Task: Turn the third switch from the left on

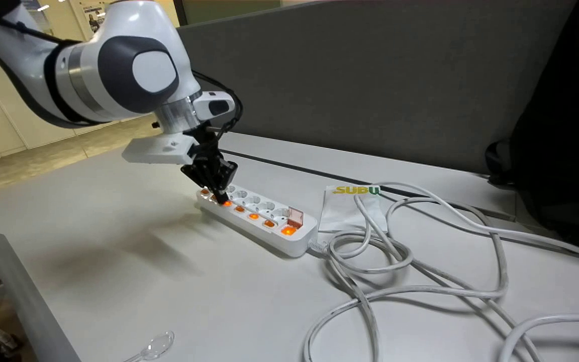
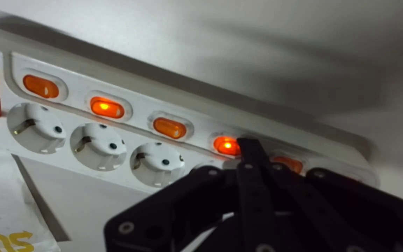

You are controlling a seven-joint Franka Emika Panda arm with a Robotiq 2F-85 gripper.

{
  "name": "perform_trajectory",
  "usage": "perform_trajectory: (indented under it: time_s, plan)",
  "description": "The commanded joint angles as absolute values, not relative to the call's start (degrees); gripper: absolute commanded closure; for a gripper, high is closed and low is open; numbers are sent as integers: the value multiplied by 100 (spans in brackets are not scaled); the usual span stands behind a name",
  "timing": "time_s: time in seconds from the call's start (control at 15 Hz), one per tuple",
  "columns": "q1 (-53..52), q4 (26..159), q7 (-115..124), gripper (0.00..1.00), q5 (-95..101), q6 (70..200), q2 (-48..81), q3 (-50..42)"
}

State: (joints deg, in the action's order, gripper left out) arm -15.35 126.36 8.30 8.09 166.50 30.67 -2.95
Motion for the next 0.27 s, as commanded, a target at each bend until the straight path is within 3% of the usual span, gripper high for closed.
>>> perform_trajectory:
  time_s: [0.0, 0.2]
  plan:
    - [-1837, 13384, 1555, 100, 565, 17388, 3257, -579]
    - [-1074, 13690, 1085, 100, -131, 17467, 3056, 307]
